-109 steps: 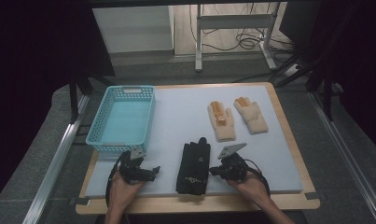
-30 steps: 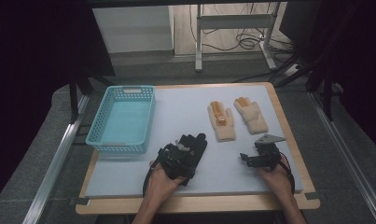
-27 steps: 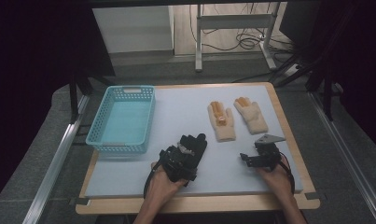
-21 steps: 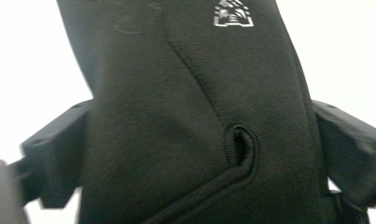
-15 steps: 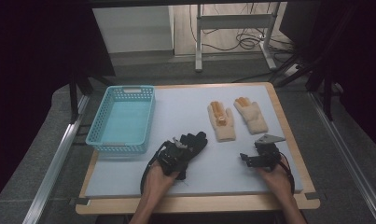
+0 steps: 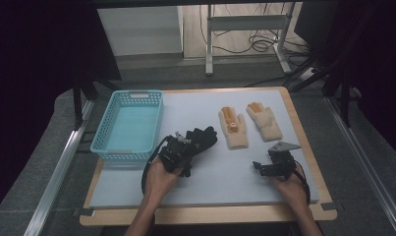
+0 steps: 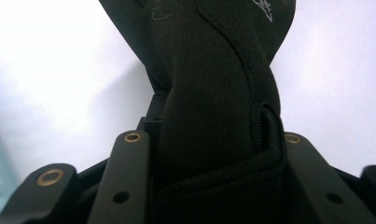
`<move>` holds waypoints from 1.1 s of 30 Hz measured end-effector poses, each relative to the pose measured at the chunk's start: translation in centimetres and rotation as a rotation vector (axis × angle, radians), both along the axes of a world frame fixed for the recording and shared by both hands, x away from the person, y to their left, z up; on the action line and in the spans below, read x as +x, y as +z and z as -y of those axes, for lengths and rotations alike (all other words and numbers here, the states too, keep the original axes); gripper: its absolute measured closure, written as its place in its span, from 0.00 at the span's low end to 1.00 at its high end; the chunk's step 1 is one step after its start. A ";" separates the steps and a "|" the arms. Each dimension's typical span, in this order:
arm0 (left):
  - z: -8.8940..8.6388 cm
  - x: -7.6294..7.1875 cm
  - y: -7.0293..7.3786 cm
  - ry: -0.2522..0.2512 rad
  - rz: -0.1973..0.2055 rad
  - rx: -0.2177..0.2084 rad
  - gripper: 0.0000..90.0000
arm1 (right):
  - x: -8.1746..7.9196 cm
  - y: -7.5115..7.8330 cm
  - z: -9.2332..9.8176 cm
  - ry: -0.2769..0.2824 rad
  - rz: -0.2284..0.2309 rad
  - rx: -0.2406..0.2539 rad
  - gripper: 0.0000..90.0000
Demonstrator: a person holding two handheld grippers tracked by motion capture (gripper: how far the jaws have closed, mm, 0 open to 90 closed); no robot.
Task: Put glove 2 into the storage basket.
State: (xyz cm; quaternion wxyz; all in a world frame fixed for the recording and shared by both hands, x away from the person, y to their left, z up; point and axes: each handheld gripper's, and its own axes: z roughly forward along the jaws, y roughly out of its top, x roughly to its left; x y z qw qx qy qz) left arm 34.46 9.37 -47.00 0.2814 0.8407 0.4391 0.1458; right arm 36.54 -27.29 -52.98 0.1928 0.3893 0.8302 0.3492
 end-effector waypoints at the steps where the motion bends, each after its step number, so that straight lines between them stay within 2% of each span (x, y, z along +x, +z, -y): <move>1: -0.2 0.2 0.6 0.001 0.003 0.005 0.70 | 0.0 0.0 0.0 0.000 0.000 0.001 0.21; 5: -1.4 1.5 2.7 0.032 0.010 0.009 0.69 | 0.0 0.0 0.0 0.001 0.001 -0.002 0.21; 11: -4.6 3.2 5.0 0.103 0.026 0.000 0.69 | 0.0 0.0 0.0 0.000 0.000 0.000 0.21; 17: -8.6 4.6 6.4 0.196 0.037 0.013 0.69 | 0.0 0.0 0.0 0.000 0.002 0.002 0.21; 18: -10.2 5.2 6.6 0.226 0.030 0.006 0.69 | 0.0 0.0 0.0 -0.001 0.002 0.002 0.21; 19: -10.2 5.2 6.6 0.226 0.030 0.006 0.69 | 0.0 0.0 0.0 -0.001 0.002 0.002 0.21; 21: -11.7 5.7 6.6 0.262 0.018 0.010 0.68 | 0.0 0.0 0.0 0.000 0.001 0.000 0.21; 22: -13.2 6.3 6.5 0.292 0.007 0.021 0.68 | 0.0 0.0 0.0 0.000 0.001 0.000 0.21; 23: -13.2 6.3 6.5 0.292 0.007 0.021 0.68 | 0.0 0.0 0.0 0.000 0.001 0.000 0.21; 24: -13.9 6.5 6.3 0.311 -0.005 0.012 0.68 | 0.0 0.0 0.0 0.000 0.001 0.000 0.21; 29: -16.9 8.0 5.1 0.378 -0.045 0.024 0.68 | 0.0 0.0 0.0 0.000 0.000 0.000 0.21; 30: -17.7 8.5 4.4 0.396 -0.066 0.034 0.68 | 0.0 0.0 0.0 0.000 0.001 0.000 0.21; 33: -18.3 9.0 3.8 0.413 -0.079 0.044 0.67 | 0.0 0.0 0.0 0.000 0.000 0.001 0.21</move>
